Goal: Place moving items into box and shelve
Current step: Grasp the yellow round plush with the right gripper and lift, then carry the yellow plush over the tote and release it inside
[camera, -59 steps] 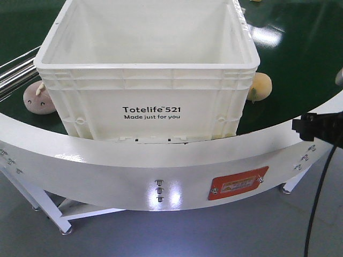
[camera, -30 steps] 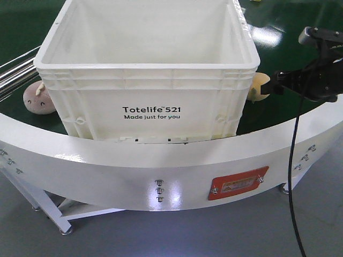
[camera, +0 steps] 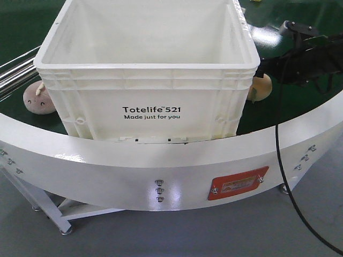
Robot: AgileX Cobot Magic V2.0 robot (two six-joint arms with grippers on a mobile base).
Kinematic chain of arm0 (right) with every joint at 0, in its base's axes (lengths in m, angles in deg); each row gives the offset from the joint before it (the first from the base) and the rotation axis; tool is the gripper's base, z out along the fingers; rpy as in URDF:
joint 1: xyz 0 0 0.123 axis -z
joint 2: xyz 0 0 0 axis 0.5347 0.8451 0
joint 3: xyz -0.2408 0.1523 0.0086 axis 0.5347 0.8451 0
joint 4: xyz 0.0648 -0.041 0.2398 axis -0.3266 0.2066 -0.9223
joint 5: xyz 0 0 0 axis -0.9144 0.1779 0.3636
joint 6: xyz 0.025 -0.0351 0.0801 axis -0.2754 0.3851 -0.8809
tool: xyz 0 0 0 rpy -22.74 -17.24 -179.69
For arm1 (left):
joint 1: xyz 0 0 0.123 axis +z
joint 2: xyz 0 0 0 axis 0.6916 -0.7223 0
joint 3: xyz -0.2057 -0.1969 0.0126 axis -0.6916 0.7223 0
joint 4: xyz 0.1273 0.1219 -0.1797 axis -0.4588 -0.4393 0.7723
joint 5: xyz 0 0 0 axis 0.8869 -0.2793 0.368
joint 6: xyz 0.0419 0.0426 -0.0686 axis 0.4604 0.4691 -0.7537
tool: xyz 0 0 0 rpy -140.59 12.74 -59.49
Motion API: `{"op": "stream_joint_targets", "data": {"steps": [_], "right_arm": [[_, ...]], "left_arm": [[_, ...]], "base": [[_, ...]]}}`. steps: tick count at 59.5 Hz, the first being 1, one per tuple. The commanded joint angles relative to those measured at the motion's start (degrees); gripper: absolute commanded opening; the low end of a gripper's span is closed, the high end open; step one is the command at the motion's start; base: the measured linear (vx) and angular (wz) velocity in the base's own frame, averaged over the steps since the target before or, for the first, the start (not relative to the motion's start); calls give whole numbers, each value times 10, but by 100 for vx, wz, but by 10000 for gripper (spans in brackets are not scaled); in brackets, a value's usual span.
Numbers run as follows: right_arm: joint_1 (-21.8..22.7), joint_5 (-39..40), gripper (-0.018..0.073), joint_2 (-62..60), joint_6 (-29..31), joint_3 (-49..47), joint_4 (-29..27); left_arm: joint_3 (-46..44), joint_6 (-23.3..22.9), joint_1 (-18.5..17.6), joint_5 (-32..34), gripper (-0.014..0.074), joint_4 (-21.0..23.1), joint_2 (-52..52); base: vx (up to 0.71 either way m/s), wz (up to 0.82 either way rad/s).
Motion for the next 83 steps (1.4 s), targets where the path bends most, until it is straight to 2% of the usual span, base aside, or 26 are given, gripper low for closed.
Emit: {"op": "stream_joint_targets", "data": {"steps": [1,8,19,25,41,54,60,61,66,76,83], "right_arm": [[3,20,671,-10,7,-29,-16],[3,12,620,2,11,-30,-14],[3,5,385,-12,24,-30,-14],[3,2,294,-32,26,-30,-4],[2,32,274,-150,28,-46,73],[-9,28,274,-243,28,-94,56],[-45,34,274,-271,36,-98,55],[-121,33,274,-276,52,-96,55],[-165,44,274,-265,52,-96,55],[-235,83,300,-220,52,-96,55],[-257,103,423,-187,52,-96,65]], "left_arm": [[-20,-4,0,42,587,3,-6],[-20,-4,0,41,587,3,-6],[-20,-4,0,40,587,3,-6],[-20,-4,0,40,587,3,-6],[-20,-4,0,40,587,3,-6],[-20,-4,0,40,587,3,-6],[-20,-4,0,41,587,3,-6],[-20,-4,0,41,587,3,-6],[-20,-4,0,41,587,3,-6],[-20,-4,0,40,587,3,-6],[-20,-4,0,42,587,3,-6]], "base": [[0,0],[0,0],[0,0],[0,0],[0,0],[0,0],[0,0],[0,0],[0,0],[0,0],[0,0]]}}
